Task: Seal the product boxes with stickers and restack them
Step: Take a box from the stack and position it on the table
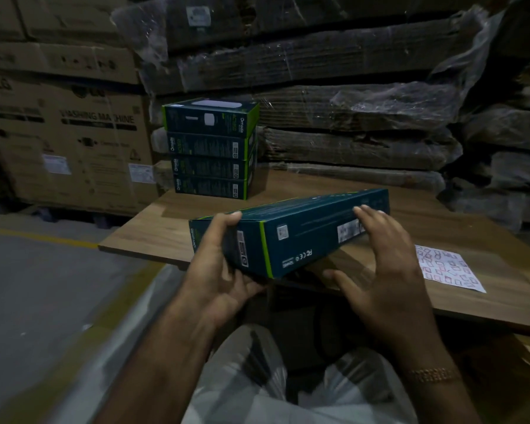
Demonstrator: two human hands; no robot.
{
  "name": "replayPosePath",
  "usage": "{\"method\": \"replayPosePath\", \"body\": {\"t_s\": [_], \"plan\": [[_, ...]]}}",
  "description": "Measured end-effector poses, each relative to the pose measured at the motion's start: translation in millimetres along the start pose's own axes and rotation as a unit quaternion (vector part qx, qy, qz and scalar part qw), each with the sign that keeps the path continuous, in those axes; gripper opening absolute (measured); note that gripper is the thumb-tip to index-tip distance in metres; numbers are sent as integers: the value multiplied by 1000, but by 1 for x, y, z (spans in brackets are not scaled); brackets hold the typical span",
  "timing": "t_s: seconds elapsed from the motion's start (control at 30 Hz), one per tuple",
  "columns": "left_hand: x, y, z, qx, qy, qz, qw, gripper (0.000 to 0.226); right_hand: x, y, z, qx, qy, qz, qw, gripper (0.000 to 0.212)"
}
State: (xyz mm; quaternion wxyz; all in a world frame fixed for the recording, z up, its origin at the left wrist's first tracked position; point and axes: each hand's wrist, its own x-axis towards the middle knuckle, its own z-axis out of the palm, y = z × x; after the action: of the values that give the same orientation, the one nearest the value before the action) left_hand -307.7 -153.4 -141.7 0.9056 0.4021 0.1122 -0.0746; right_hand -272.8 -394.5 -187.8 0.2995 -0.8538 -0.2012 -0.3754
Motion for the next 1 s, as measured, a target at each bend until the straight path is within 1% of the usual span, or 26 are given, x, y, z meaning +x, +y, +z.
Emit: {"method": "replayPosePath", "body": {"t_s": [0.1, 0.2, 0.27, 0.33, 0.4, 0.47, 0.57, 0.6, 0.73, 0.87, 0.93, 1.0], "plan": [[4, 8, -10, 36, -19, -30, 999, 61, 8, 9, 1, -7, -5, -3, 1000, 98], [5, 15, -19, 60, -42, -46, 996, 65, 14, 13, -2, -56, -18, -10, 998, 99], [6, 16, -22, 40, -49, -46, 997, 65, 14, 13, -2, -79, -20, -19, 996, 97], [7, 12, -19, 16, -47, -20, 999, 69, 14, 9, 1, -97, -14, -24, 995, 95], [6, 2, -11, 2, -21, 34, 999, 78, 17, 3, 7, -130, -4, -24, 991, 96], [6, -12, -1, -24, 31, 93, 995, 86, 20, -4, 15, -161, 4, -26, 987, 97], [8, -23, 5, -78, 96, 131, 984, 110, 24, -12, 22, -183, 0, -44, 982, 97], [8, -22, 4, -87, 107, 130, 982, 109, 24, -13, 23, -186, 0, -50, 981, 97], [17, -14, -8, -79, 122, 125, 981, 72, 23, -6, 19, -165, 2, -69, 984, 97], [27, -2, -24, -78, 153, 142, 975, 42, 16, 22, 2, -144, 12, -31, 989, 97], [33, 1, -31, -61, 170, 151, 972, 43, 14, 31, -2, -91, 17, -17, 996, 89], [36, -4, -32, -18, 178, 157, 971, 54, 12, 26, 0, -40, 15, -20, 999, 84]]}}
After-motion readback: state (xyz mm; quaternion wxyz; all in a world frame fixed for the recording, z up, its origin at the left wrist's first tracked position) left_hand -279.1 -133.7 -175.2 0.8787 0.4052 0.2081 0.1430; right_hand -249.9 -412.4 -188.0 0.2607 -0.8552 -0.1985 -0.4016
